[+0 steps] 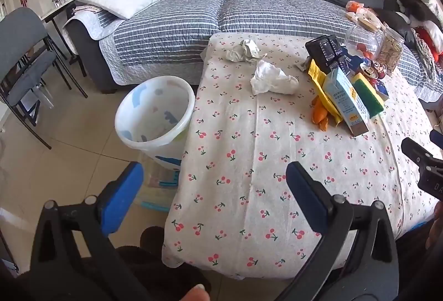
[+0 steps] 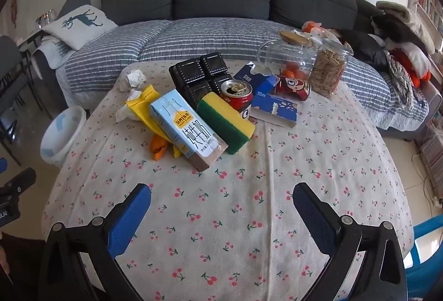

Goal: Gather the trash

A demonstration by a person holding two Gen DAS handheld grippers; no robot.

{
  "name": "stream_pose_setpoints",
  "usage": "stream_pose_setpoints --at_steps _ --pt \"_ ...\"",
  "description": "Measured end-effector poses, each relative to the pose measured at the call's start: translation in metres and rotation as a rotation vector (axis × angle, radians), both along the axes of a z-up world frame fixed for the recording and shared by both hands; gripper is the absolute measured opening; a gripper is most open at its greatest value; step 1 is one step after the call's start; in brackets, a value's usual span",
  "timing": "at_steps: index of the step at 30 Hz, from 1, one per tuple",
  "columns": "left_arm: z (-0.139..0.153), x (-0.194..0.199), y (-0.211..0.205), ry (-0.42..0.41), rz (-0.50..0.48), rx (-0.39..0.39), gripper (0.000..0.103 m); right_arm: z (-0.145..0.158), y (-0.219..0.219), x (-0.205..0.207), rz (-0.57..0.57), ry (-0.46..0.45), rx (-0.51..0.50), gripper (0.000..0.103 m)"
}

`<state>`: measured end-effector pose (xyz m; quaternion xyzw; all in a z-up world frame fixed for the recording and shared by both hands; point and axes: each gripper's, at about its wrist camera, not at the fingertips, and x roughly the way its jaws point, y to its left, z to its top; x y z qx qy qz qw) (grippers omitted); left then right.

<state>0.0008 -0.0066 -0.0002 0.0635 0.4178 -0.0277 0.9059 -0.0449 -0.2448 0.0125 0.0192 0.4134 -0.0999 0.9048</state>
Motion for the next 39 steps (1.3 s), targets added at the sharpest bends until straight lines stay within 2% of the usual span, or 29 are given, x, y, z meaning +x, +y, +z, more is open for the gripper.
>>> stream_pose_setpoints --at_steps 39 --pt "0.0001 0.0004 0.004 -0.004 0.008 -0.009 0.102 -0.0015 0.0059 0.0013 0.014 -0.002 0.004 0.103"
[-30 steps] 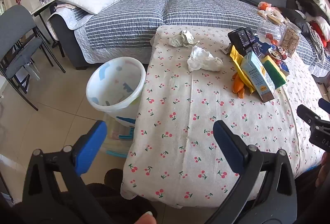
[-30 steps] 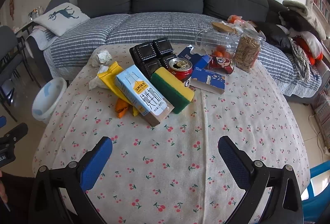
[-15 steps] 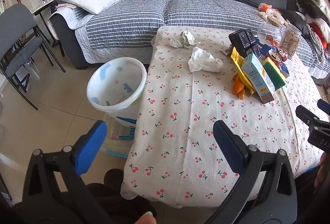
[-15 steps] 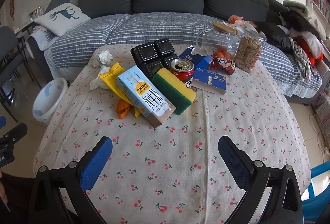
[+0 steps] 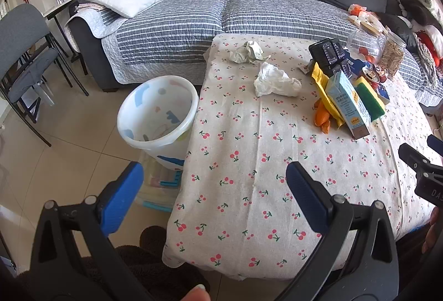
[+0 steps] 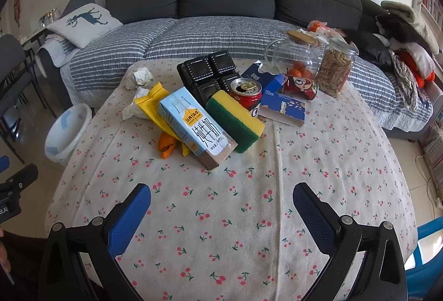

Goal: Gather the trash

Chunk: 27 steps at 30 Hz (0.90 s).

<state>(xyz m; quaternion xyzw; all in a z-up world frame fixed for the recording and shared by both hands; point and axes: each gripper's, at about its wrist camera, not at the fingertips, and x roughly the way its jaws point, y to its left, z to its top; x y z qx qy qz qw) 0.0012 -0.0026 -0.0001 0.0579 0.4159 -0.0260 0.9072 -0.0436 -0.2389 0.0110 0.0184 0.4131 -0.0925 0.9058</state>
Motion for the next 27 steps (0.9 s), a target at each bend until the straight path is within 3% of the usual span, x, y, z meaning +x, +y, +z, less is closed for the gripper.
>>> stream_pose_setpoints --at_steps 27 --pt "0.0008 -0.0009 0.0043 0.004 0.006 -0.004 0.102 -0.0001 0.0024 0.0 -0.001 -0.004 -0.005 0.103"
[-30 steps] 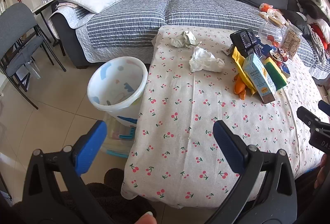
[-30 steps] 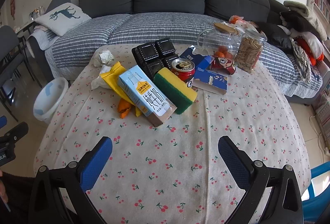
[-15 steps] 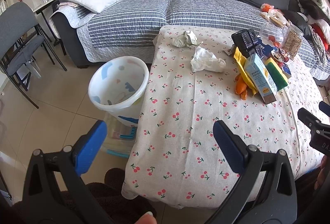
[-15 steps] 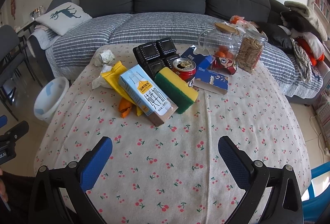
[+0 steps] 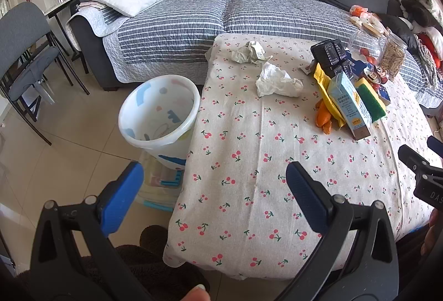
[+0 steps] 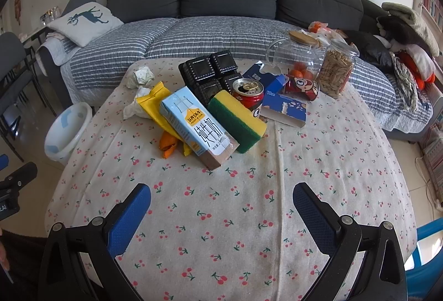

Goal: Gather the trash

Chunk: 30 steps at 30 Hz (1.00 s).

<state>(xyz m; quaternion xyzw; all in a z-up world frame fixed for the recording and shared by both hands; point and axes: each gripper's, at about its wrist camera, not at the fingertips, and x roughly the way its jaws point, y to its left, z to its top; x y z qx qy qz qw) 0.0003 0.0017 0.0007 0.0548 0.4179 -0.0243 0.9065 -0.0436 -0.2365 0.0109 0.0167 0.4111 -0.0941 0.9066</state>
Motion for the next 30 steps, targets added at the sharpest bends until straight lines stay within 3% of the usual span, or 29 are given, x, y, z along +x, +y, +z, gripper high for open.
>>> stream_pose_setpoints --at_steps 14,23,30 --pt "0.0 0.009 -0.003 0.003 0.006 0.023 0.102 0.017 -0.015 -0.003 -0.053 -0.01 0.007 0.103" --pt "0.009 0.057 -0.023 0.054 -0.053 0.083 0.102 0.057 -0.043 0.037 -0.018 0.041 -0.089 0.103" --pt "0.005 0.101 -0.059 0.158 -0.165 -0.057 0.102 0.043 -0.082 0.08 -0.052 0.088 -0.02 0.103"
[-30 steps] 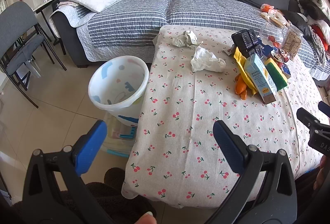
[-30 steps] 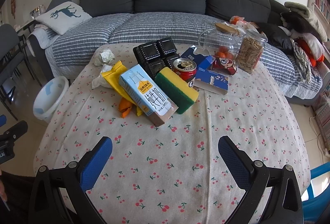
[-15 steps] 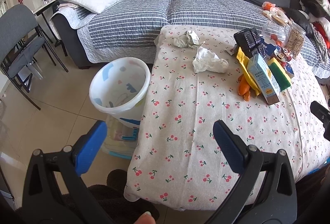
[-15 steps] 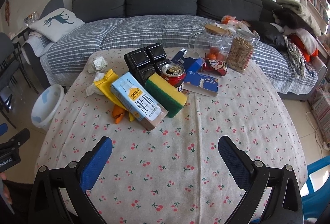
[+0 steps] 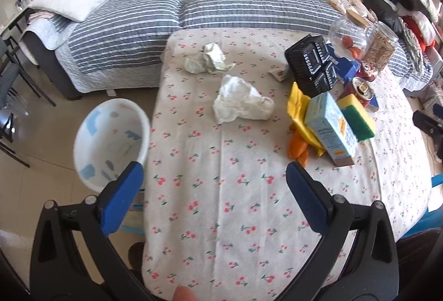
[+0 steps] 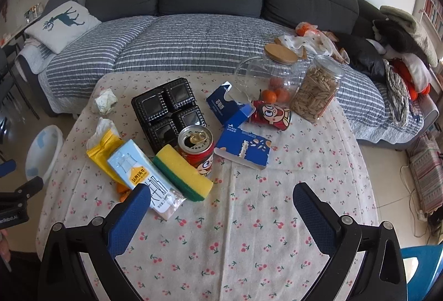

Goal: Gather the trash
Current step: 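Grasp the yellow rubber glove with the left gripper while the right gripper grasps the sponge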

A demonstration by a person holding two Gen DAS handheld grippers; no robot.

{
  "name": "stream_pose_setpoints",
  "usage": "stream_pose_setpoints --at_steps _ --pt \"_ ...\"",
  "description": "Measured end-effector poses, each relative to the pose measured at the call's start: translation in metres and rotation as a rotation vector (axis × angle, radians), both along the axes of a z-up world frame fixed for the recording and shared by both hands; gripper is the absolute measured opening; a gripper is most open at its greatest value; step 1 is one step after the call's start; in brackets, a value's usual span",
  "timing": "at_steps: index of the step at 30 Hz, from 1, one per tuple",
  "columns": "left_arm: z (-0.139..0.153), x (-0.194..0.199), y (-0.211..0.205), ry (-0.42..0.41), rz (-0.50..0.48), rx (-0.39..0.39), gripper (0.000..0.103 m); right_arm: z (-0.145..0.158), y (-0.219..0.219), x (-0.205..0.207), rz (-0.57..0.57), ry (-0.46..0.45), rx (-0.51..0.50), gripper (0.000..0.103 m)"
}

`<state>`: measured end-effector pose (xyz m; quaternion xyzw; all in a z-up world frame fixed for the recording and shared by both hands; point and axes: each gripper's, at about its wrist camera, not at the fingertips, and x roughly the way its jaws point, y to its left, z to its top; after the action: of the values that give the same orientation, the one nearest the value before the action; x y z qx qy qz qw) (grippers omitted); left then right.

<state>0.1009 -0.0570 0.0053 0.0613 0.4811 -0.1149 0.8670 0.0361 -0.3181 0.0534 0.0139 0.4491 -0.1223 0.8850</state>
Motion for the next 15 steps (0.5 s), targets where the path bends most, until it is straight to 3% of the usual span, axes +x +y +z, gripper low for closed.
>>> stream_pose_setpoints --at_steps 3,6,12,15 --pt "-0.012 0.019 -0.013 0.073 -0.024 -0.119 0.098 -0.025 -0.014 0.006 -0.017 0.052 0.068 0.103" --pt "-0.028 0.036 -0.032 0.161 -0.052 -0.219 0.081 -0.041 -0.021 0.014 0.007 0.118 0.08 0.103" --pt "-0.046 0.057 -0.062 0.245 -0.063 -0.329 0.051 -0.048 -0.029 0.023 0.013 0.14 0.071 0.103" --pt "-0.049 0.062 -0.068 0.264 -0.063 -0.345 0.031 -0.051 -0.029 0.027 0.031 0.155 0.095 0.103"
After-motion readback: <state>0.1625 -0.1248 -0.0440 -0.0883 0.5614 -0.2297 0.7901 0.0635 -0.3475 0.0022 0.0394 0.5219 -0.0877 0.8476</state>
